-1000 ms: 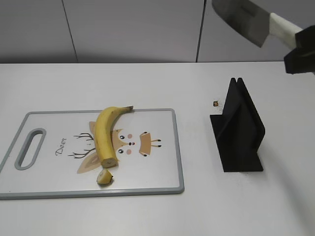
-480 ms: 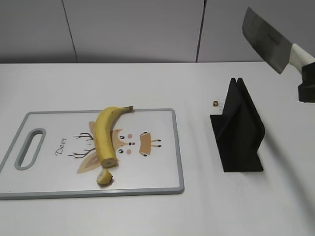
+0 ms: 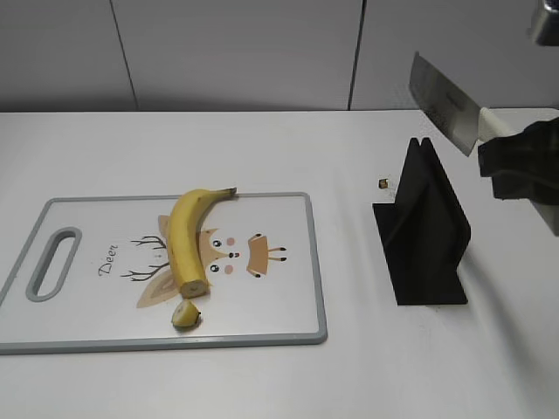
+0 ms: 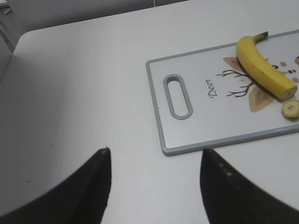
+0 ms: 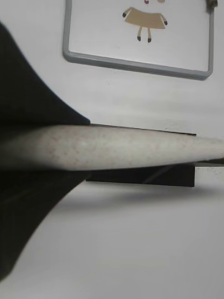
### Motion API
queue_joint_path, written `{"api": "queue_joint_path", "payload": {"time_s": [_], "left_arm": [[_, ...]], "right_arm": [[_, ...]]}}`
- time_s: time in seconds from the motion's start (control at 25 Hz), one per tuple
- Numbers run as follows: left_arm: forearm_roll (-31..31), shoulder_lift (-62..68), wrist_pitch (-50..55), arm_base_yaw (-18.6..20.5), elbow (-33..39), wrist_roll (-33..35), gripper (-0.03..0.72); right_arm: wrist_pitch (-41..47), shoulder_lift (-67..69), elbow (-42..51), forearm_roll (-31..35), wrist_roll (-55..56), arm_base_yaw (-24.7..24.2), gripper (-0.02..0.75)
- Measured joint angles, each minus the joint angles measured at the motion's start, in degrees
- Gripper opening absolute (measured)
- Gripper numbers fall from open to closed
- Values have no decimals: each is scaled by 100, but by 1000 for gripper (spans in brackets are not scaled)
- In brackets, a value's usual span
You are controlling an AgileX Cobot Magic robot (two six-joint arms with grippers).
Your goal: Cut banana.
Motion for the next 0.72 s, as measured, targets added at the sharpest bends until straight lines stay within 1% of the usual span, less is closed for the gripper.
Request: {"api": "queue_joint_path", "payload": {"time_s": [0.28, 0.44, 0.72], "left_arm": [[13, 0, -5, 6, 0, -32, 589], [18, 0, -11, 6, 0, -32, 589], [23, 0, -11, 6, 0, -32, 587]], "right_arm": [[-205, 413, 0, -303, 308, 0, 160], [-376, 549, 0, -361, 413, 0, 160], [-401, 881, 0, -410, 482, 0, 160]]}}
